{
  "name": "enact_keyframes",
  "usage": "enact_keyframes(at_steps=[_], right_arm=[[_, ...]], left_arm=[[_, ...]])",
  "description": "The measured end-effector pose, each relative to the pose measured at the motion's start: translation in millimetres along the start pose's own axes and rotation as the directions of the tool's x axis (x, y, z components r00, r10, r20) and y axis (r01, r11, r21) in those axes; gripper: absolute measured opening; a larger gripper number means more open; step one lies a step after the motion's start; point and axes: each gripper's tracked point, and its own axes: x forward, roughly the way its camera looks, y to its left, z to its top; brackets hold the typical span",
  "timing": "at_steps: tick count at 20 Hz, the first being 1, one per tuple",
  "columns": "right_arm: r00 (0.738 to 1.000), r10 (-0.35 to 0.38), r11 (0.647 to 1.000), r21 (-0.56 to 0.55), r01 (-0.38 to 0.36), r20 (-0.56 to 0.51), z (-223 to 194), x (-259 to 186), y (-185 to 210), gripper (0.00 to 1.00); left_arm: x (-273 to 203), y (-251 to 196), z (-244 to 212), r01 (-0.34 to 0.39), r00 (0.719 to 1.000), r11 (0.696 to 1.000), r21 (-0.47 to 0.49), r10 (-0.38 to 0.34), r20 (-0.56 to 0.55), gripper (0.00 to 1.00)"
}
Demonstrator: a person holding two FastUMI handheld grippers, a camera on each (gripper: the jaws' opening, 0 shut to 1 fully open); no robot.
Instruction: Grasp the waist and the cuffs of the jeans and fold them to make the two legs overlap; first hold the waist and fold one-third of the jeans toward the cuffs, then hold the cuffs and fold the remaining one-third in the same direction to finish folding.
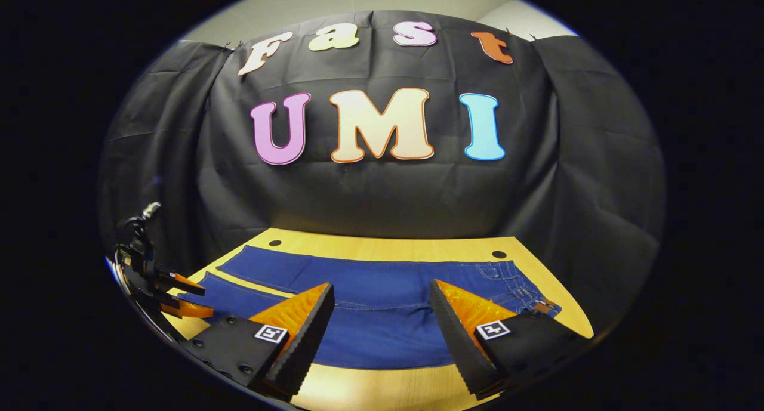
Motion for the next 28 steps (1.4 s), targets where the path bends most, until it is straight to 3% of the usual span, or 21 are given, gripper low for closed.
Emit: enact_keyframes(at_steps=[4, 7, 11, 12, 13, 18, 22, 28], right_arm=[[0.999, -0.012, 1.0, -0.013, 0.012, -0.033, -10, 3, 0, 0.99], [0.998, -0.025, 0.999, -0.021, 0.024, -0.056, -15, 5, -4, 0.99], [0.997, -0.05, 0.999, -0.023, 0.048, -0.066, -17, 7, -14, 0.99], [0.996, -0.051, 0.999, -0.017, 0.05, -0.07, -19, 9, -14, 0.99], [0.996, -0.054, 0.999, -0.013, 0.053, -0.075, -20, 11, -16, 0.99], [0.995, -0.062, 0.998, -0.01, 0.062, -0.084, -22, 18, -21, 0.99], [0.993, -0.072, 0.997, 0.009, 0.073, -0.093, -24, 21, -27, 0.99], [0.992, -0.067, 0.997, 0.018, 0.069, -0.107, -28, 21, -30, 0.99]], left_arm=[[6, 6, -34, 0.084, 0.989, 0.985, 0.148, -0.064, -0.136, 0.95], [6, 19, -59, 0.145, 0.963, 0.966, 0.213, -0.089, -0.254, 0.95], [-1, 31, -73, 0.184, 0.936, 0.954, 0.235, -0.097, -0.338, 0.95], [-2, 34, -74, 0.19, 0.931, 0.953, 0.236, -0.099, -0.351, 0.9], [-1, 40, -74, 0.193, 0.929, 0.951, 0.242, -0.097, -0.357, 0.95], [2, 54, -84, 0.2, 0.908, 0.94, 0.276, -0.072, -0.413, 0.94], [3, 54, -85, 0.217, 0.901, 0.936, 0.276, -0.084, -0.426, 0.92], [-1, 55, -87, 0.272, 0.865, 0.924, 0.27, -0.112, -0.49, 0.89]])
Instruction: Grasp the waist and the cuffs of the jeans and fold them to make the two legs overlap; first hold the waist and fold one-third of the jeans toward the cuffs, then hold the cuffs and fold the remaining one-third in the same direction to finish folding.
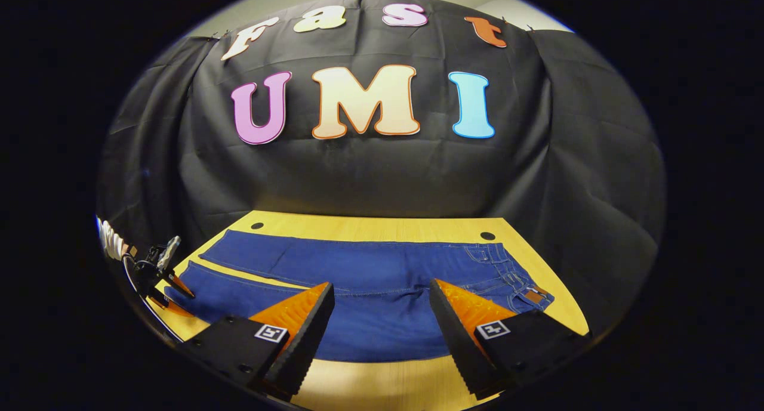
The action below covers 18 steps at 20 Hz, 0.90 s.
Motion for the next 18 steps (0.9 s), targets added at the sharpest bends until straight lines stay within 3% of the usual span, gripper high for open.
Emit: enact_keyframes(at_steps=[6, 8, 9, 10, 13, 18], right_arm=[[1.0, 0.012, 0.999, 0.035, -0.011, -0.014, -3, -2, -6, 0.99], [1.0, 0.009, 0.999, 0.041, -0.008, -0.018, -3, -3, -11, 0.99], [1.0, 0.009, 0.999, 0.046, -0.008, -0.019, -2, -4, -13, 0.99], [1.0, 0.008, 0.999, 0.049, -0.007, -0.019, -3, -5, -15, 0.99], [1.0, 0.017, 0.999, 0.034, -0.017, -0.024, -5, -4, -20, 0.99], [0.993, 0.068, 0.997, -0.022, -0.07, -0.098, -29, 7, -41, 0.99]], left_arm=[[5, 15, 3, -0.008, 1.0, 1.0, 0.006, 0.008, -0.019, 0.49], [7, 10, 7, -0.027, 1.0, 1.0, 0.016, 0.027, -0.002, 0.29], [4, 8, 8, -0.031, 1.0, 0.999, 0.017, 0.031, -0.002, 0.08], [3, 8, 9, -0.031, 1.0, 0.999, 0.012, 0.031, 0.001, 0.03], [6, 10, 7, -0.014, 1.0, 0.999, -0.03, 0.014, -0.002, 0.0], [6, 11, 7, -0.03, 0.999, 0.999, -0.013, 0.03, -0.022, 0.0]])
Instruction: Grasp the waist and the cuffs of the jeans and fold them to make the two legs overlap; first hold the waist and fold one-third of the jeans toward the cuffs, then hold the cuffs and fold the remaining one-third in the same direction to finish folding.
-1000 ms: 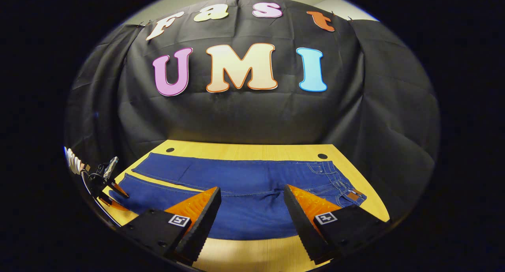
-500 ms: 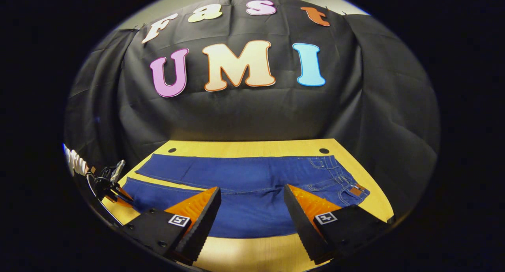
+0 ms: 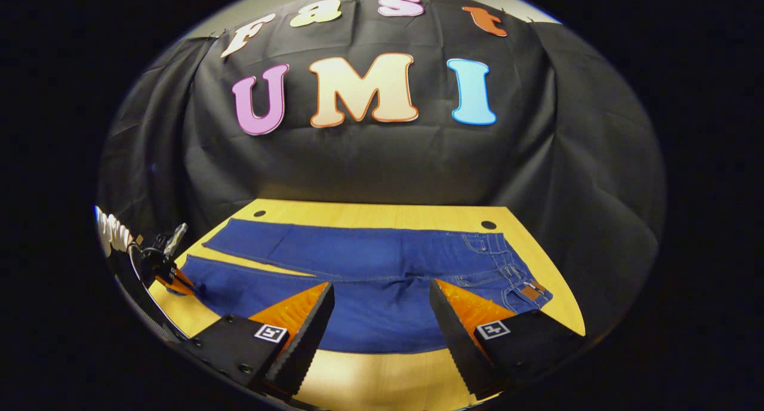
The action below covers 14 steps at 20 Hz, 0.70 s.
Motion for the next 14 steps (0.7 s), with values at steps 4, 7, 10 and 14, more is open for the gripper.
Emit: enact_keyframes(at_steps=[4, 7, 10, 14], right_arm=[[0.991, 0.034, 0.996, -0.081, -0.045, -0.129, -34, 21, -38, 0.99], [0.972, 0.069, 0.964, -0.236, -0.124, -0.226, -62, 39, -65, 0.98], [0.929, 0.1, 0.894, -0.378, -0.24, -0.356, -99, 53, -85, 0.99], [0.86, 0.133, 0.833, -0.415, -0.366, -0.492, -137, 63, -104, 0.99]], left_arm=[[1, 0, 0, -0.027, 0.999, 0.999, -0.036, 0.027, -0.019, 0.0], [0, 0, 0, -0.071, 0.997, 0.997, -0.042, 0.069, -0.048, 0.0], [1, 2, -1, -0.099, 0.993, 0.994, -0.052, 0.095, -0.075, 0.0], [2, 1, 0, -0.119, 0.988, 0.99, -0.079, 0.109, -0.113, 0.0]])
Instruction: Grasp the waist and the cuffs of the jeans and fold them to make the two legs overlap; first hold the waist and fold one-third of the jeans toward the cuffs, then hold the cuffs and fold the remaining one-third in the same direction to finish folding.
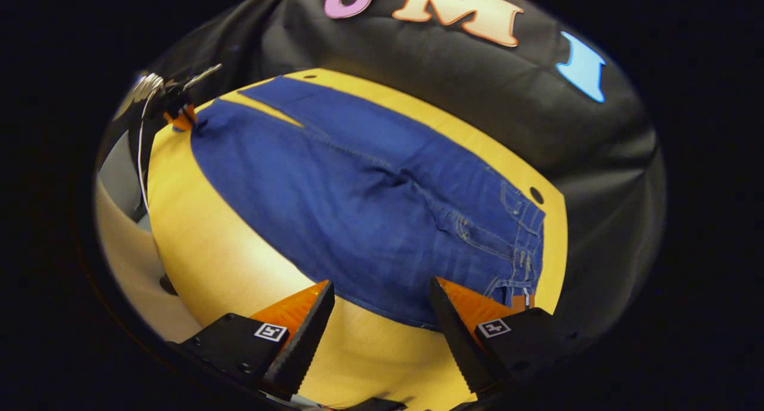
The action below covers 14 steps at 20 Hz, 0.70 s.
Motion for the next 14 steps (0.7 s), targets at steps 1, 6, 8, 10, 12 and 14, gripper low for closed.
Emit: enact_keyframes(at_steps=[1, 6, 8, 10, 12, 14], right_arm=[[1.0, 0.022, 1.0, 0.009, -0.021, -0.013, -4, 5, -2, 0.99], [0.984, 0.161, 0.985, 0.082, -0.155, -0.08, -19, 25, 3, 0.99], [0.977, 0.181, 0.982, 0.074, -0.174, -0.113, -26, 31, 4, 0.99], [0.974, 0.18, 0.983, 0.053, -0.174, -0.137, -29, 32, 6, 0.99], [0.975, 0.182, 0.983, 0.048, -0.177, -0.128, -29, 34, 6, 0.99], [0.975, 0.181, 0.983, 0.04, -0.178, -0.129, -28, 33, 6, 0.99]], left_arm=[[0, 0, -1, -0.003, 1.0, 1.0, -0.001, 0.003, -0.011, 0.0], [-1, -1, 0, -0.004, 1.0, 1.0, -0.015, 0.004, -0.03, 0.0], [-1, 0, -1, -0.002, 1.0, 1.0, -0.021, 0.002, -0.031, 0.0], [-1, -1, -1, -0.001, 0.999, 0.999, -0.038, 0.0, -0.032, 0.0], [-1, -1, 0, -0.001, 1.0, 0.999, -0.047, -0.001, -0.031, 0.0], [-1, 0, -1, -0.002, 0.999, 0.999, -0.051, 0.0, -0.033, 0.0]])
